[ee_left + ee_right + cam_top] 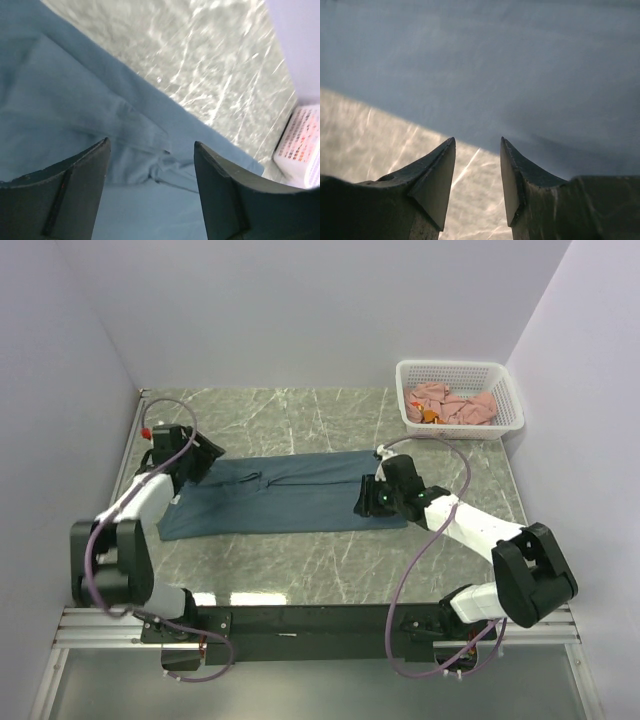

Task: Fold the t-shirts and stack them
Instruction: Fold the tshirt

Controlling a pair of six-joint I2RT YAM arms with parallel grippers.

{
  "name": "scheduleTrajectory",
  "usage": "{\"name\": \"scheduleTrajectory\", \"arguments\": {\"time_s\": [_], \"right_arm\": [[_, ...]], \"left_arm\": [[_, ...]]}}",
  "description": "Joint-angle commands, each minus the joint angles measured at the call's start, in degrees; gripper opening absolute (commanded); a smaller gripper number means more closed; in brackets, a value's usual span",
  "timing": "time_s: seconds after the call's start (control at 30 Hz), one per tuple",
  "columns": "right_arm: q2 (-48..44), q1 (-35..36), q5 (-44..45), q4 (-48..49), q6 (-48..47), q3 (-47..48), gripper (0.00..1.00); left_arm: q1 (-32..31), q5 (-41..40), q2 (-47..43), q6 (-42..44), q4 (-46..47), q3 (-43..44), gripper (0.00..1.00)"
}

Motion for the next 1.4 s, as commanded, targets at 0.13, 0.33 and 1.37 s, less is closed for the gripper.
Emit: {"name": "scheduleTrajectory", "arguments": {"time_s": [0.13,0.33,1.37], "right_arm": [[5.9,-0.3,14.4,-7.6,-1.9,9.8,0.45],[11.3,-0.1,16.7,-10.7,-3.1,13.1,0.44],[26.0,36.6,-14.7,-25.3,-6.1,22.7,0.48]], "left_arm": [[-0.6,-14.6,-10.7,2.7,-20.3,-0.4,0.69],[-0.6,-16.5,-9.1,2.1,-20.2,-6.1,0.57],[-6.1,-20.8,34.8,27.1,-23.3,36.0,0.79]]}}
